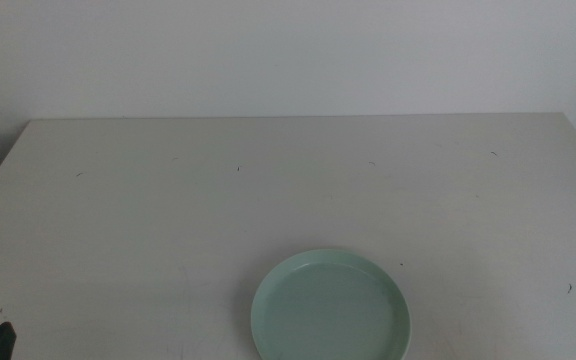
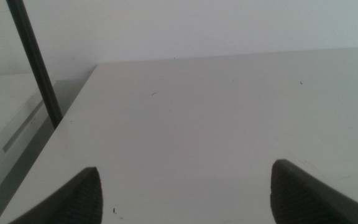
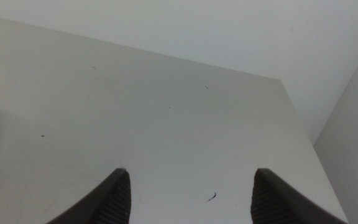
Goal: Stack the three bowls on top of each other.
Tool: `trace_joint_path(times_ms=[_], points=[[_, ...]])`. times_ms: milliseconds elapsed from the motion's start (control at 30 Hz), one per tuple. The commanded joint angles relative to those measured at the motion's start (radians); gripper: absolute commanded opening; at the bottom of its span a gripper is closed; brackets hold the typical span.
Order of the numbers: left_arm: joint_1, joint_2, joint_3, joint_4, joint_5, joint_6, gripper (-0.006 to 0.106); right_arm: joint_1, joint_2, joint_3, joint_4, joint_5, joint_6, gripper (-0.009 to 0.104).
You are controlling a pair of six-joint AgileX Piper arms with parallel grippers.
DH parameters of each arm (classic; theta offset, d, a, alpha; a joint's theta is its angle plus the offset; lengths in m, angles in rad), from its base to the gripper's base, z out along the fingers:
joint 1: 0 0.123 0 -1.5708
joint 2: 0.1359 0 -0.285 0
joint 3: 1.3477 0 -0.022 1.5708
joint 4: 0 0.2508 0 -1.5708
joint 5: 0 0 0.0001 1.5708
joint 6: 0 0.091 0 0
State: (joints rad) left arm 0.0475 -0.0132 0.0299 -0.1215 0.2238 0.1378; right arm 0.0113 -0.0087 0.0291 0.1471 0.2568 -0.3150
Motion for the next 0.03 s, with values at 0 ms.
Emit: trace_joint_path(times_ms=[0], points=[[-0.001, -0.015, -0.004, -0.004, -0.077, -0.008, 0.093, -0.007, -0.029, -0.007, -0.008, -0.07, -0.01, 0.05]])
